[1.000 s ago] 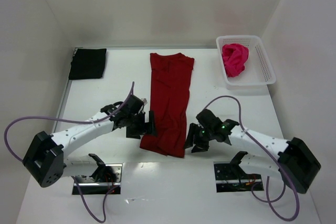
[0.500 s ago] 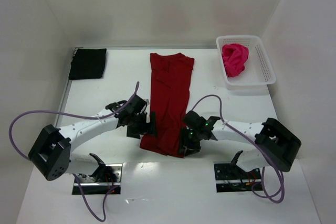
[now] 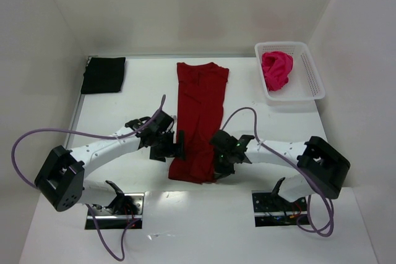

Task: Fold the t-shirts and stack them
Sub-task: Rotate the tshirt 90 degrees

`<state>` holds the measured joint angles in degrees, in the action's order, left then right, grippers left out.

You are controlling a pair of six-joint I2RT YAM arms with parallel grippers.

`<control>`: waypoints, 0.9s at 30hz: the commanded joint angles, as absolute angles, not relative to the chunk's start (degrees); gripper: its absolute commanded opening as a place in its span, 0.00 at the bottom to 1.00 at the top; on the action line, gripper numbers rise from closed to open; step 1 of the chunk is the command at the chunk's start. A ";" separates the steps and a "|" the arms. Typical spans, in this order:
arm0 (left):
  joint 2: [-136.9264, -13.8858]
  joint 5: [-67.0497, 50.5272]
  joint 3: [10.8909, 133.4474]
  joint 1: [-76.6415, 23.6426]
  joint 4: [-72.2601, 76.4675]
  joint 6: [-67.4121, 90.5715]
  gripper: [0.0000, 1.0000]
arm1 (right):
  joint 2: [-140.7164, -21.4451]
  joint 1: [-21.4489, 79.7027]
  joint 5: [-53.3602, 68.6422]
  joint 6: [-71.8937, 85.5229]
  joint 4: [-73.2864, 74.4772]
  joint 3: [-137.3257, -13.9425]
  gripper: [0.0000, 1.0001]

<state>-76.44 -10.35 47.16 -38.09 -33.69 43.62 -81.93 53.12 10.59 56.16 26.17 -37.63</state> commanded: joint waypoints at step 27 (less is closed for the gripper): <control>-87.62 -8.44 62.23 -37.02 -29.89 39.11 0.98 | -64.51 49.84 8.70 51.69 43.76 -44.20 0.86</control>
